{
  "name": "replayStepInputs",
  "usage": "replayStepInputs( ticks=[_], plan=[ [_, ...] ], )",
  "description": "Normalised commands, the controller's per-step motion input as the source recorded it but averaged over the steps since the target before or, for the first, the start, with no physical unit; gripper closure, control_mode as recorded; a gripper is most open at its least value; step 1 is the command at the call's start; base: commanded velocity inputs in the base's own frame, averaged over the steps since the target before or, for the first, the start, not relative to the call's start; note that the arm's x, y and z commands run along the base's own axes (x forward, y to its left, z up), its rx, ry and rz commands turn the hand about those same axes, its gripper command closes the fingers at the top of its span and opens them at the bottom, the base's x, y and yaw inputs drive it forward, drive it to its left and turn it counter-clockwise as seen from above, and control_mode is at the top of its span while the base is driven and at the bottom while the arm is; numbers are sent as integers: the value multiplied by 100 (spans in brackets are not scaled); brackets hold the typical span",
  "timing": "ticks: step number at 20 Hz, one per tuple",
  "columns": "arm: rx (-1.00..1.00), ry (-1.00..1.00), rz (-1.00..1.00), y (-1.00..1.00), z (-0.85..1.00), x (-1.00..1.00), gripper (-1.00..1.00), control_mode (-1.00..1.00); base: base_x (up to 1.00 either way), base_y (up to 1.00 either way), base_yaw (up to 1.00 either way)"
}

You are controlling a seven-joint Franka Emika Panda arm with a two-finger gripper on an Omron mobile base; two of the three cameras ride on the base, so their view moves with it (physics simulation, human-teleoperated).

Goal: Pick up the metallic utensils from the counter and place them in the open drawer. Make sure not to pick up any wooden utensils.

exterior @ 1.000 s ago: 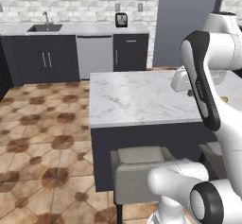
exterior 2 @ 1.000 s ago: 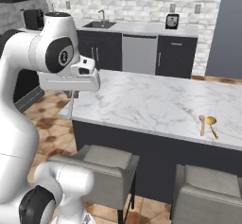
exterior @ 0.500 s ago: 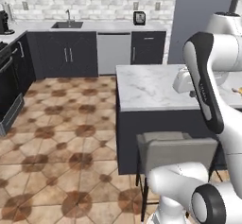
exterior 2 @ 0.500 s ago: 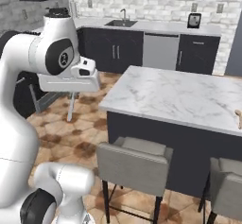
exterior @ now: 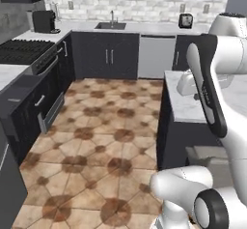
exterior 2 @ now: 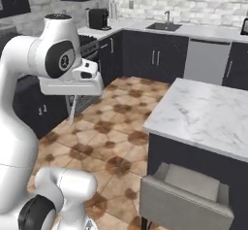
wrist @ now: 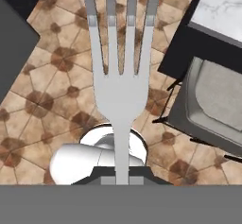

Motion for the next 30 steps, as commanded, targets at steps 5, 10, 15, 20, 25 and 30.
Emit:
replayStepInputs(
  ticks=[5,10,15,20,25,30],
  plan=[
    [0,0,0,0,0,0,100,100,78,45,35],
    [0,0,0,0,0,0,100,100,84,22,36],
    [0,0,0,0,0,0,100,100,76,11,38],
    [0,0,0,0,0,0,100,100,81,1,40],
    [0,0,0,0,0,0,100,100,76,0,42],
    [0,0,0,0,0,0,100,100,67,4,38]
  ],
)
